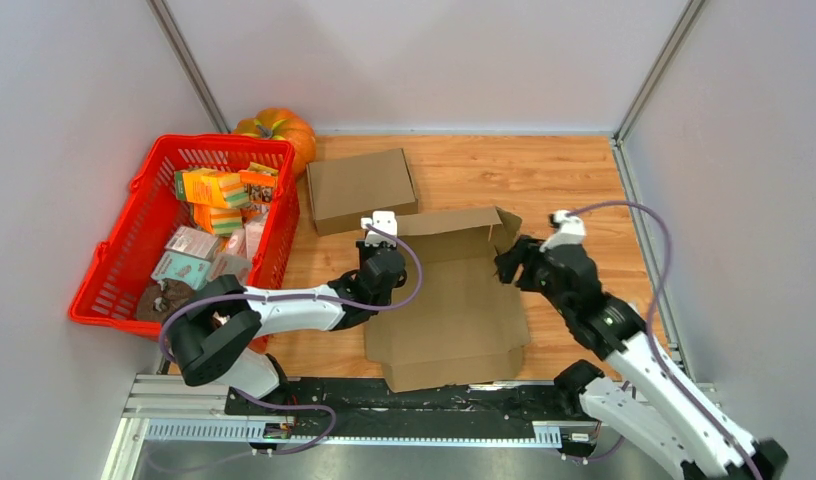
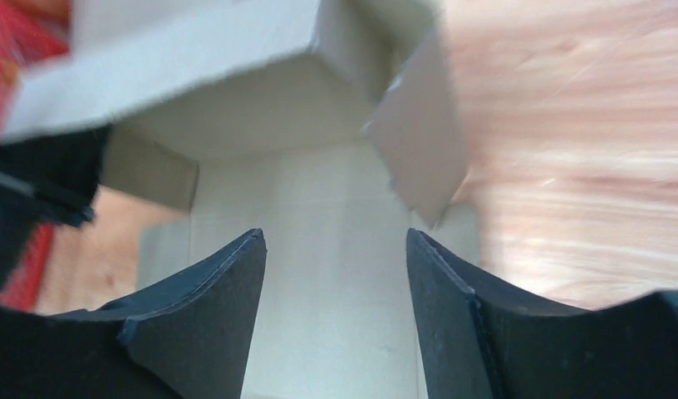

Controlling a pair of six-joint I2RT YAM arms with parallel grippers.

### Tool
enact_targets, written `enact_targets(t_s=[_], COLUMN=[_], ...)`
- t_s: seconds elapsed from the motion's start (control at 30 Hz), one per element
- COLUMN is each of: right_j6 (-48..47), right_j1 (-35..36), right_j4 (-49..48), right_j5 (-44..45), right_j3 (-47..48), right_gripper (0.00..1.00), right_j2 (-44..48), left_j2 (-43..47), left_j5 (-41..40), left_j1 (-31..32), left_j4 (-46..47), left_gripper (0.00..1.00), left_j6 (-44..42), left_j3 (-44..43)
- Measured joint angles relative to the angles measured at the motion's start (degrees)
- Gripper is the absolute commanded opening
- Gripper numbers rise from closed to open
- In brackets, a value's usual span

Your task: Fold the paper box

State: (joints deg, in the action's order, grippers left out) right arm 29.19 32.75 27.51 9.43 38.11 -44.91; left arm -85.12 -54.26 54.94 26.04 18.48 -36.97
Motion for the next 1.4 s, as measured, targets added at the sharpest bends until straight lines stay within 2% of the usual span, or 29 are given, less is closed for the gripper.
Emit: enact_targets(t_s=[0.03,0.1,0.17,0.2,0.3,0.37,0.5,0.6,0.73,0.83,0.97,1.0,1.2,1.23,1.27,1.3,1.4], right_j6=[0.61,2.32,4.17,4.00,-1.27,-6.91,-21.29,-28.61,-35.12,-38.14,-40.72,-41.09,-37.31,-36.04,-34.84,-33.46,-30.36], right_j1=[0.00,-0.42,-1.86,-2.91,-5.42,-6.88,-11.02,-16.37,-21.53,-22.03,-22.21,-22.25,-21.97,-21.27,-20.55,-19.52,-15.91], right_j4=[0.02,0.96,2.40,3.17,0.61,-1.05,-6.08,-10.19,-17.75,-25.16,-29.90,-31.74,-41.18,-42.99,-44.26,-46.47,-51.87], right_j5=[2.40,8.41,14.56,17.00,19.10,17.79,9.31,-4.57,-18.64,-26.93,-35.87,-37.64,-41.29,-40.63,-39.34,-37.70,-31.80], right_j3=[-0.50,-1.01,-1.01,-1.09,-3.26,-3.23,0.79,1.22,-0.35,-2.82,-3.87,-4.44,-7.34,-7.34,-7.34,-7.65,-8.79], right_gripper=[0.66,0.76,0.94,1.00,1.00,1.00,1.00,0.97,1.00,0.98,0.97,0.96,0.70,0.62,0.59,0.50,0.50], right_j2=[4.61,10.99,14.19,14.58,12.50,6.80,-12.37,-20.70,-22.97,-22.97,-22.91,-22.73,-23.98,-24.85,-25.51,-26.32,-28.17], left_j2=[0.15,0.35,0.59,0.85,1.66,2.36,3.74,4.24,4.59,4.66,4.94,4.94,4.90,4.90,4.90,4.90,4.90], left_j5=[0.20,0.63,1.20,1.55,2.99,4.26,5.90,6.49,7.23,7.21,7.52,7.65,7.85,7.78,7.69,7.63,7.56], left_j1=[-0.09,-0.33,-0.63,-0.92,-1.86,-2.67,-4.28,-5.14,-5.90,-6.08,-6.27,-6.27,-6.32,-6.34,-6.36,-6.38,-6.45], left_j4=[0.11,0.13,0.09,-0.02,-0.09,-0.20,-0.04,-0.07,-0.09,-0.07,0.13,0.15,0.20,0.15,0.15,0.09,0.02], left_gripper=[0.00,0.00,0.00,0.00,0.00,0.00,0.00,0.00,0.00,0.00,0.00,0.00,0.00,0.00,0.00,0.00,0.00], left_j6=[0.02,0.02,0.04,0.04,0.00,0.00,-0.61,-1.16,-2.34,-3.06,-3.37,-3.39,-3.39,-3.39,-3.39,-3.39,-3.37], left_j3=[0.15,0.28,0.42,0.57,1.09,1.53,2.64,2.97,3.19,3.30,3.61,3.61,3.61,3.61,3.61,3.61,3.61])
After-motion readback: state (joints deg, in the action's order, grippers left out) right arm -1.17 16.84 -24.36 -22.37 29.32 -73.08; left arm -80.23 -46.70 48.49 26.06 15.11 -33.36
